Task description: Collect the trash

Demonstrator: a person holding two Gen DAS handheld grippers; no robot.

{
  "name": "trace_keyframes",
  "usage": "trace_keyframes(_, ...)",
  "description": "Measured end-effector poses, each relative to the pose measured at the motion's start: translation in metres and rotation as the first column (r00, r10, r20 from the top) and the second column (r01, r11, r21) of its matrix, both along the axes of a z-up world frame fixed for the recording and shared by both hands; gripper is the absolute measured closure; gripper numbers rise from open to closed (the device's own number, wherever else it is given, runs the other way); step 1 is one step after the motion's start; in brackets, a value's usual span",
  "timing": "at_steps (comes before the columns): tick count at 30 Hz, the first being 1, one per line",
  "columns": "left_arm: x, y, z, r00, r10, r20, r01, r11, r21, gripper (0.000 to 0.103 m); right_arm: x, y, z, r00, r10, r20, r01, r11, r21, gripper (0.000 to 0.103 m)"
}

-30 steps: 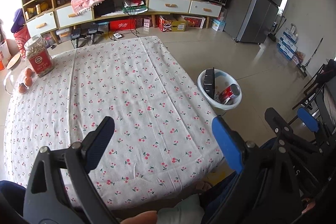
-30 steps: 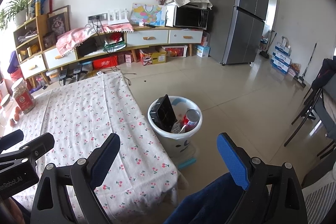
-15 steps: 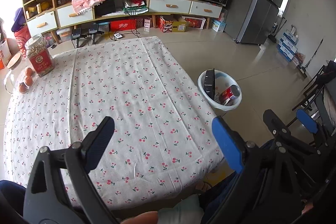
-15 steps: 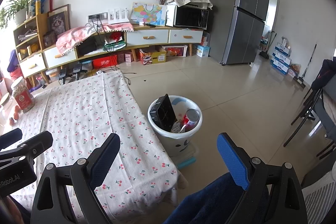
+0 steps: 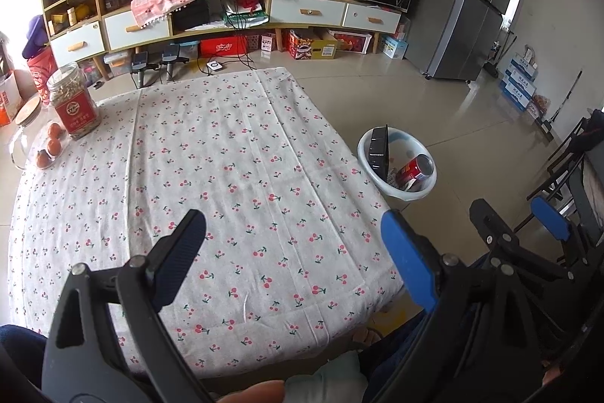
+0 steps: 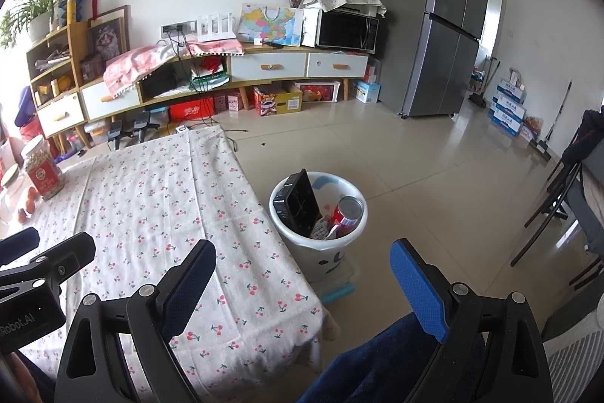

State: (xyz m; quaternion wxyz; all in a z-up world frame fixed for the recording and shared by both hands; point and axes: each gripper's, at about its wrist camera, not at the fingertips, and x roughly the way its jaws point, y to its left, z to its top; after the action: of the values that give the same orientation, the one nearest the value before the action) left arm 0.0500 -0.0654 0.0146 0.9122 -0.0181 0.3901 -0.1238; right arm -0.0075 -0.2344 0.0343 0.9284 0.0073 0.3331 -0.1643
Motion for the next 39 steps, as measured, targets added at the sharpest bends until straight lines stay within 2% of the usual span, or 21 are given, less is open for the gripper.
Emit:
trace_keyframes(28, 0.0007, -0.003, -0.0023, 1.0, 0.024, 0.002, -0.024, 0.998, 0.053, 0.009, 0.0018, -0.0073, -0.0082, 1.0, 0.005, -0.02, -0.005, 1.0, 0.004, 0.008)
trace_keyframes(30, 0.0011, -0.0038, -0.0027, 1.0, 0.028, 0.001, -0.028, 0.998, 0.057, 0.008, 0.003, -0.0086, -0.0081, 1.0, 0.007, -0.022, -0.007, 1.0, 0.004, 0.008)
trace_keyframes(33, 0.0011, -0.0043, -0.0025, 0.999, 0.033, 0.007, -0.033, 0.997, 0.063, 0.002, 0.0028, -0.0082, -0.0083, 1.0, 0.007, -0.022, -0.007, 1.0, 0.003, 0.008)
trace_keyframes(39, 0.0013, -0.0032, -0.0026, 0.999, 0.033, 0.012, -0.034, 0.997, 0.071, 0.001, 0.0028, -0.0079, -0.0082, 1.0, 0.005, -0.022, -0.005, 1.0, 0.004, 0.008)
